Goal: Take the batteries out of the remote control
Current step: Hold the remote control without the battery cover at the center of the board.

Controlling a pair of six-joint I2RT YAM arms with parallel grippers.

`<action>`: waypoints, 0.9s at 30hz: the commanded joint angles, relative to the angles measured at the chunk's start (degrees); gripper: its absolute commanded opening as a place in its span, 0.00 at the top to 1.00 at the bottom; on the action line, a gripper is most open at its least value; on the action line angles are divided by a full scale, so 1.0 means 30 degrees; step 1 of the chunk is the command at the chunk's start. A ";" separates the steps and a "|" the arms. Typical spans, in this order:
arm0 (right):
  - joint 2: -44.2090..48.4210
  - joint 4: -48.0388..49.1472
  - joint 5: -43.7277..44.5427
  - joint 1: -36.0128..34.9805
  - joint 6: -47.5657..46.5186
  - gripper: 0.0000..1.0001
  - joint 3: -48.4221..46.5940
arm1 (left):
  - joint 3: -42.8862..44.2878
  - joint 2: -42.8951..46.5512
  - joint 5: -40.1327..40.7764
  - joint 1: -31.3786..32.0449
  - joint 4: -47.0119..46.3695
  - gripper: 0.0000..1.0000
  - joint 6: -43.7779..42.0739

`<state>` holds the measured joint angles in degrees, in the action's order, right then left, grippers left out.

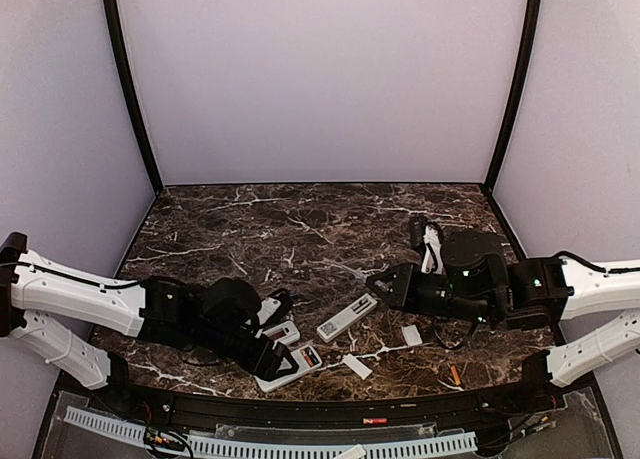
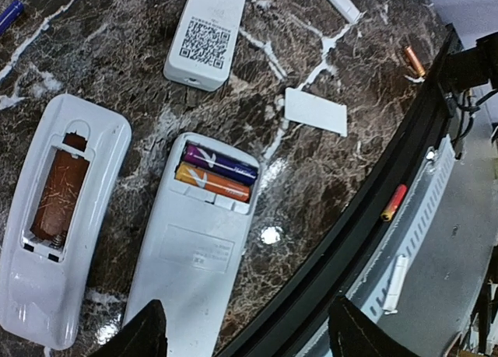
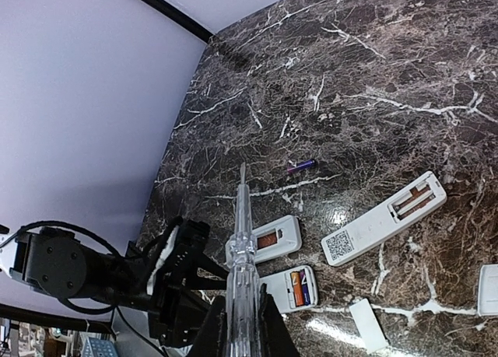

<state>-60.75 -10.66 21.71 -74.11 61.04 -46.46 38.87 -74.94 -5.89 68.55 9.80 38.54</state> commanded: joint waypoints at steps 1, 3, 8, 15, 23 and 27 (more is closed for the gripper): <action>-0.0127 -0.0152 0.0163 0.0100 0.0313 1.00 0.0117 | 0.1409 -0.1736 0.2303 0.0736 0.1416 0.28 -0.1485; -0.0187 -0.0211 0.0143 0.0100 0.0284 1.00 0.0077 | 0.1971 -0.2593 0.3134 0.1033 0.1855 0.27 -0.1723; -0.0061 -0.0133 0.0217 0.0108 0.0309 1.00 0.0188 | 0.2749 -0.3718 0.4679 0.1431 0.2429 0.25 -0.2038; 0.0170 0.0050 0.0279 0.0165 0.0485 1.00 0.0556 | 0.3101 -0.4636 0.4936 0.1836 0.2420 0.24 -0.2419; -0.0248 -0.1222 -0.0866 0.0637 -0.0196 1.00 0.0484 | 0.3954 -0.6353 0.5147 0.2621 0.2487 0.28 -0.3290; -0.0886 -0.2753 -0.2945 0.1234 -0.1215 1.00 0.0141 | 0.3998 -0.6653 0.5276 0.2658 0.2493 0.42 -0.3787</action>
<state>-61.52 -13.63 18.70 -72.03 60.88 -45.41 49.91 -94.21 9.74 75.88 15.38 29.54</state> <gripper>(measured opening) 0.096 0.623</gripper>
